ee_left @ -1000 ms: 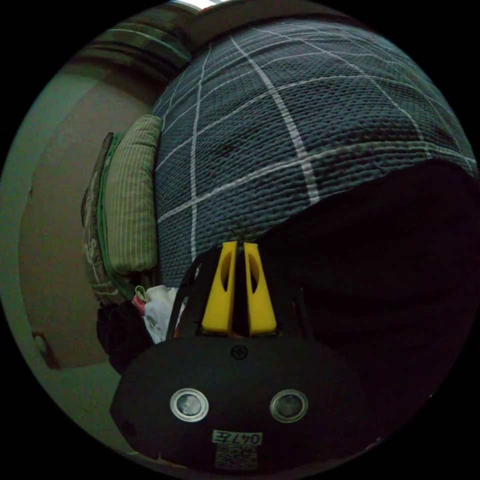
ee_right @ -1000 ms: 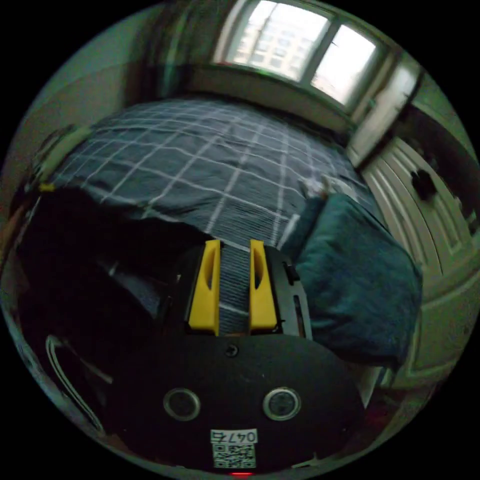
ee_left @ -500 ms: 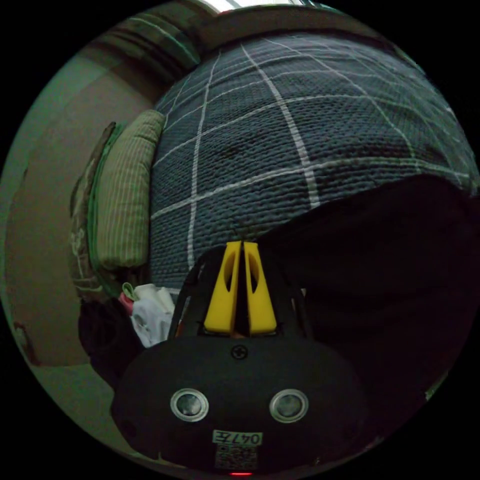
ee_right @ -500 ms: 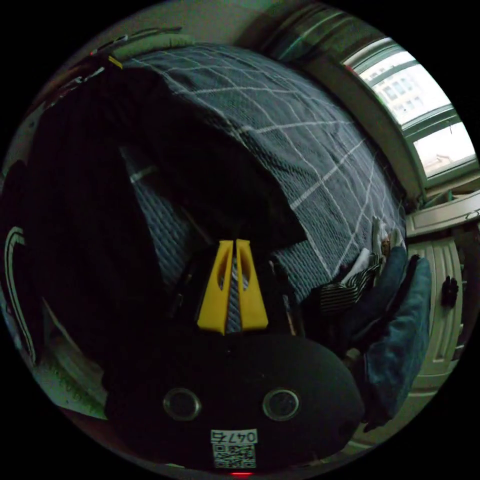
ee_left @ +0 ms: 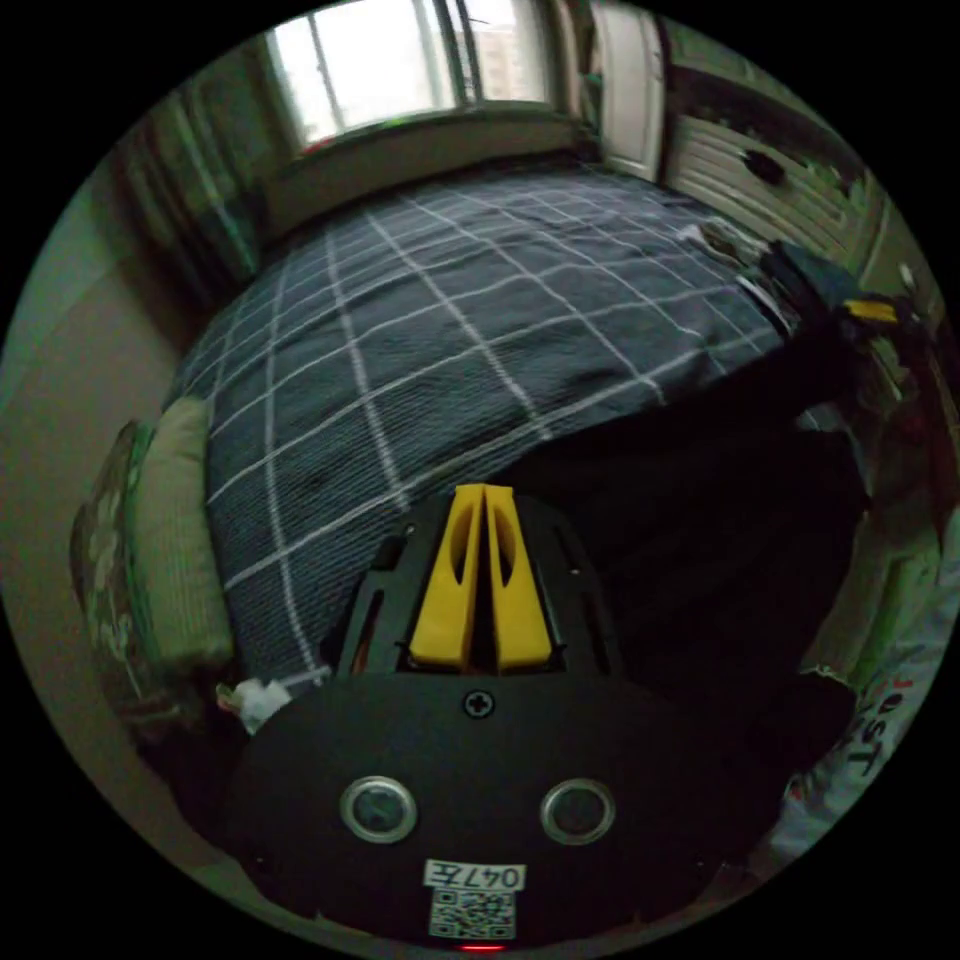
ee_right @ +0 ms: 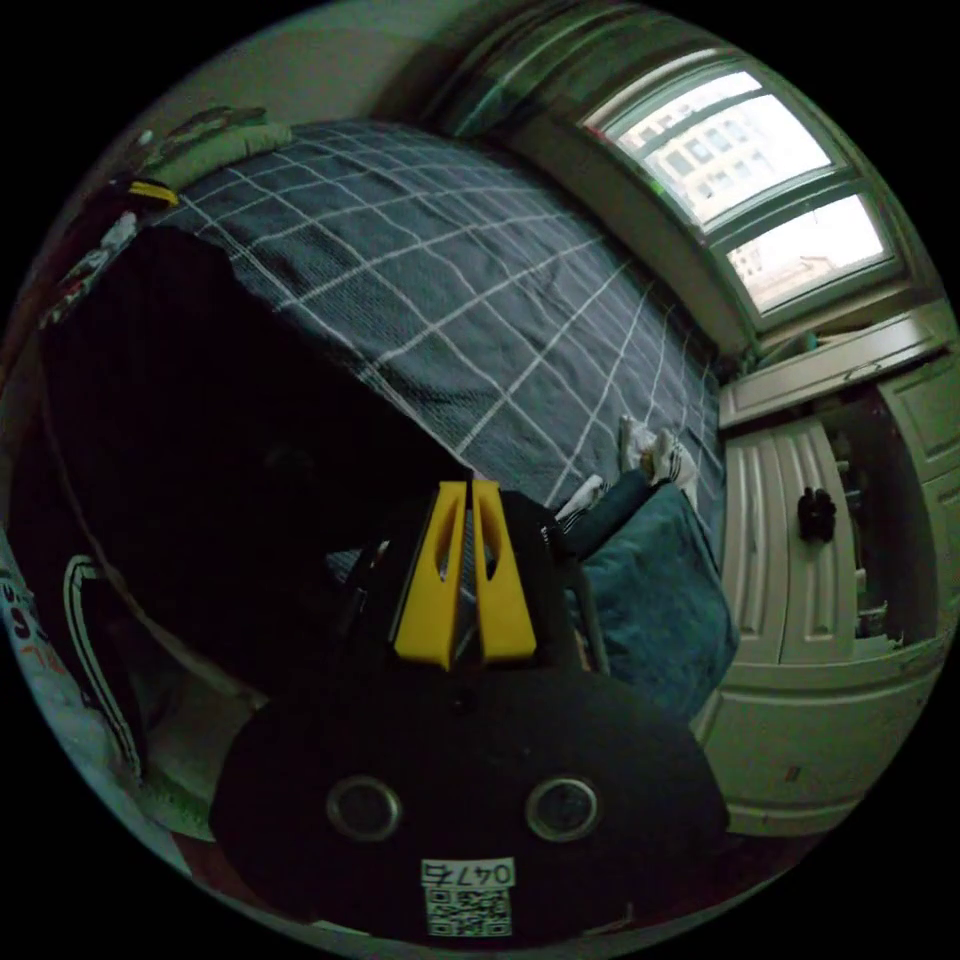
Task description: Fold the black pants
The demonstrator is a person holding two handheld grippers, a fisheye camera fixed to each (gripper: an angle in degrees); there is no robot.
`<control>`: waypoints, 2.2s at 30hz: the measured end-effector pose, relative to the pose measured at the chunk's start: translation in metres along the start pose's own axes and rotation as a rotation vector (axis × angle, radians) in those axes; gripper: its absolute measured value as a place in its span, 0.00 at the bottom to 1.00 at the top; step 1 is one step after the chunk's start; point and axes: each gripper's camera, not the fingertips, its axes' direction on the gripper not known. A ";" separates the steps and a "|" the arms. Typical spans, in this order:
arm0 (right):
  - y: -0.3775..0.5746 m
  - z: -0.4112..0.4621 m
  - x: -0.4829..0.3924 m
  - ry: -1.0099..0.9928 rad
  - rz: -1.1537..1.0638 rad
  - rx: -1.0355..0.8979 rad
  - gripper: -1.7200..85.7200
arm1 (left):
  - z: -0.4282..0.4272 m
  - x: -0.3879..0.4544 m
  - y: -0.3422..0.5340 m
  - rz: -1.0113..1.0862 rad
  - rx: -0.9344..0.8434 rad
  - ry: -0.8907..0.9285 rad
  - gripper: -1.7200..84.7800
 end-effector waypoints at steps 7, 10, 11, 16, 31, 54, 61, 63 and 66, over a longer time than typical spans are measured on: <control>-0.005 0.046 0.004 -0.046 0.073 -0.078 0.02 | 0.068 0.046 -0.033 0.068 -0.178 0.055 0.01; 0.005 0.013 -0.008 -0.007 0.058 0.005 0.02 | 0.070 0.046 -0.024 0.071 -0.201 0.029 0.01; 0.008 0.003 -0.010 -0.003 0.059 0.033 0.02 | 0.067 0.045 -0.018 0.065 -0.188 0.035 0.01; 0.021 -0.065 -0.019 0.153 0.053 0.209 0.02 | 0.051 0.043 0.008 0.013 -0.104 -0.025 0.01; -0.031 0.172 0.068 -0.077 0.396 -0.113 0.07 | 0.034 0.050 0.061 -0.187 -0.086 -0.268 0.01; 0.054 0.170 -0.053 -0.003 0.123 -0.043 0.03 | -0.120 0.065 0.361 -0.284 0.052 0.183 0.01; 0.103 0.145 -0.046 0.063 0.078 -0.217 0.03 | -0.125 0.030 0.443 -0.381 -0.020 0.279 0.01; 0.113 0.151 -0.052 0.025 0.084 -0.267 0.05 | -0.134 0.025 0.460 -0.385 -0.007 0.272 0.01; 0.135 0.149 -0.062 0.066 0.115 -0.320 0.09 | -0.161 0.021 0.490 -0.391 0.044 0.243 0.01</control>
